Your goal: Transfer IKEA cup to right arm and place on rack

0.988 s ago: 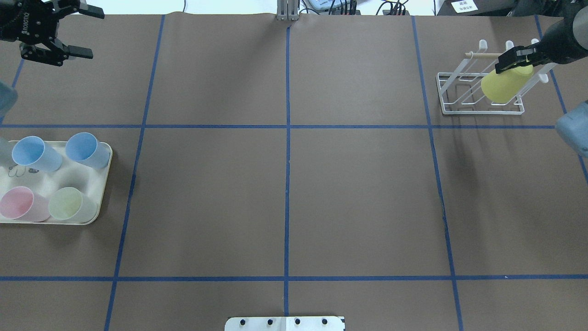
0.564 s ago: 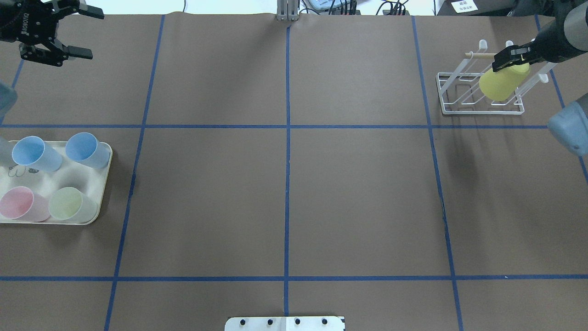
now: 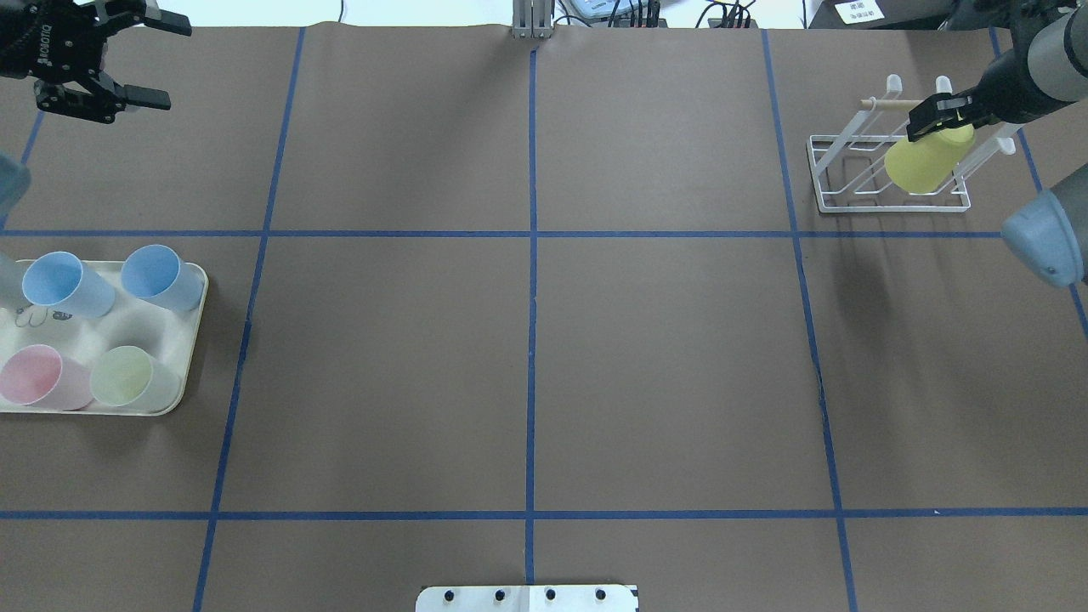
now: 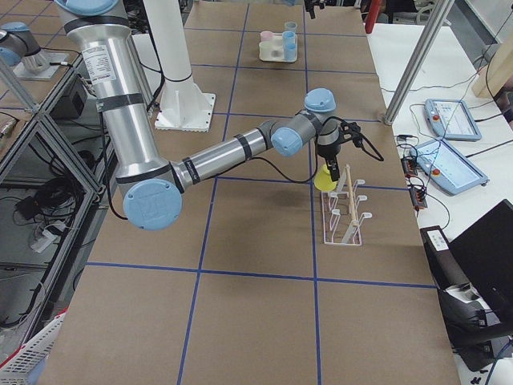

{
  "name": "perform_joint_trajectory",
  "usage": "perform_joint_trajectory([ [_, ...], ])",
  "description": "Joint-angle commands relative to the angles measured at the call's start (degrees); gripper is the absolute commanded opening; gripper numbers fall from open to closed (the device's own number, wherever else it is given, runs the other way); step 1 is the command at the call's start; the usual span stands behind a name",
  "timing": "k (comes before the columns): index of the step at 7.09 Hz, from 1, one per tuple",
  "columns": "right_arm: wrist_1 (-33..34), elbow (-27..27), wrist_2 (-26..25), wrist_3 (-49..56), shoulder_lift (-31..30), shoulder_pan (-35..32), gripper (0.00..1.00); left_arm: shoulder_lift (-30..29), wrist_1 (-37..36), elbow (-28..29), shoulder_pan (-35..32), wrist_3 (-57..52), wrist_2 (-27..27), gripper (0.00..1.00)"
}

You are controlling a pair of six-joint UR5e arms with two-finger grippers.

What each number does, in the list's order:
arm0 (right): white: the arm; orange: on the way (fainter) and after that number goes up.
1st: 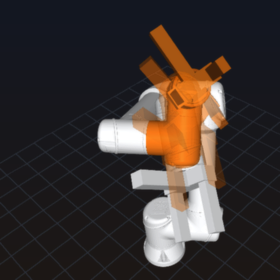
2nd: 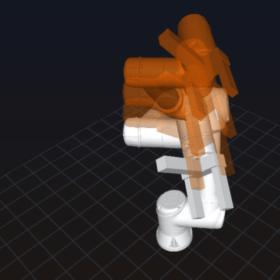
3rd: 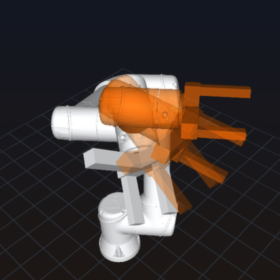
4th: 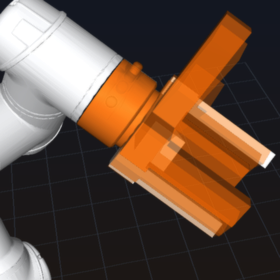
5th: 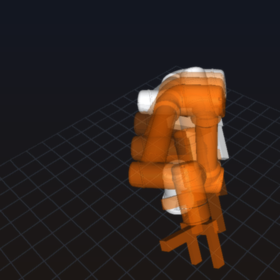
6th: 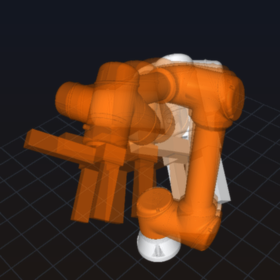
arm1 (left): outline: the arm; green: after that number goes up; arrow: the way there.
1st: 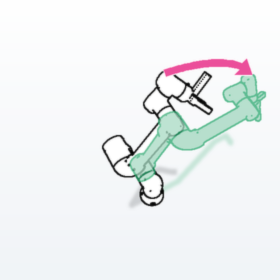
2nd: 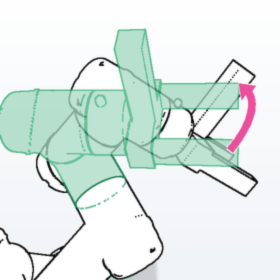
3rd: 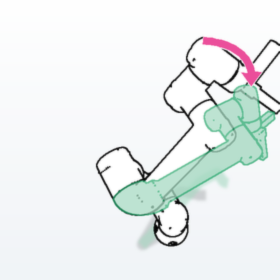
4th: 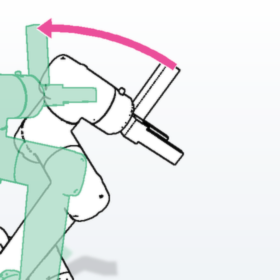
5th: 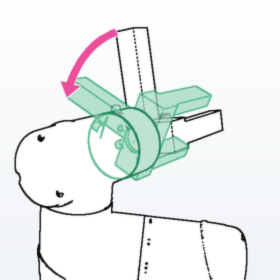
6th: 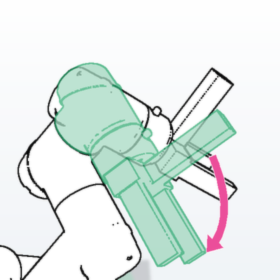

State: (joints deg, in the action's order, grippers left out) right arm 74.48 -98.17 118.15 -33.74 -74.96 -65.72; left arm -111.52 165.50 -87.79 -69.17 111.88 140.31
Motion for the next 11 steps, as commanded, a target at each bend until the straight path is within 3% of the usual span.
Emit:
perform_joint_trajectory([
  [1, -0.2, 1.7, 0.1, -0.3, 0.3, 1.2, 0.51, 0.1, 0.0, -0.4, 0.0, 0.0, 0.0, 1.00],
  [2, -0.1, 1.8, 0.2, 0.1, 0.8, 1.2, 0.64, 0.2, 0.0, -0.4, -0.1, 0.0, 0.0, 1.00],
  [3, 0.0, 1.9, 0.2, 0.0, 1.2, 1.2, 0.88, 0.2, 0.0, -0.4, -0.1, 0.0, 0.1, 1.00],
  [4, 0.0, 2.0, 0.2, -0.4, 1.2, 1.2, 0.98, 0.2, 0.0, -0.5, -0.1, 0.0, 0.0, 1.00],
  [8, 0.0, 1.3, 1.2, -0.8, 1.3, 0.8, 0.99, 4.0, -0.1, -1.0, 1.4, -5.2, 0.9, 1.00],
  [9, 0.0, 1.3, 1.2, -0.9, 1.4, 0.8, 0.99, 7.8, -0.1, -1.0, 1.3, -8.9, 1.0, 1.00],
  [10, 0.0, 0.9, 1.6, -2.0, 1.4, 0.8, 0.99, 12.3, -1.0, -0.7, 0.2, -19.9, 1.0, 1.00],
  [11, 0.0, 0.6, 1.9, -2.4, 1.3, 0.8, 0.99, 13.1, -5.4, -1.1, -1.7, -27.1, 1.0, 1.00],
])
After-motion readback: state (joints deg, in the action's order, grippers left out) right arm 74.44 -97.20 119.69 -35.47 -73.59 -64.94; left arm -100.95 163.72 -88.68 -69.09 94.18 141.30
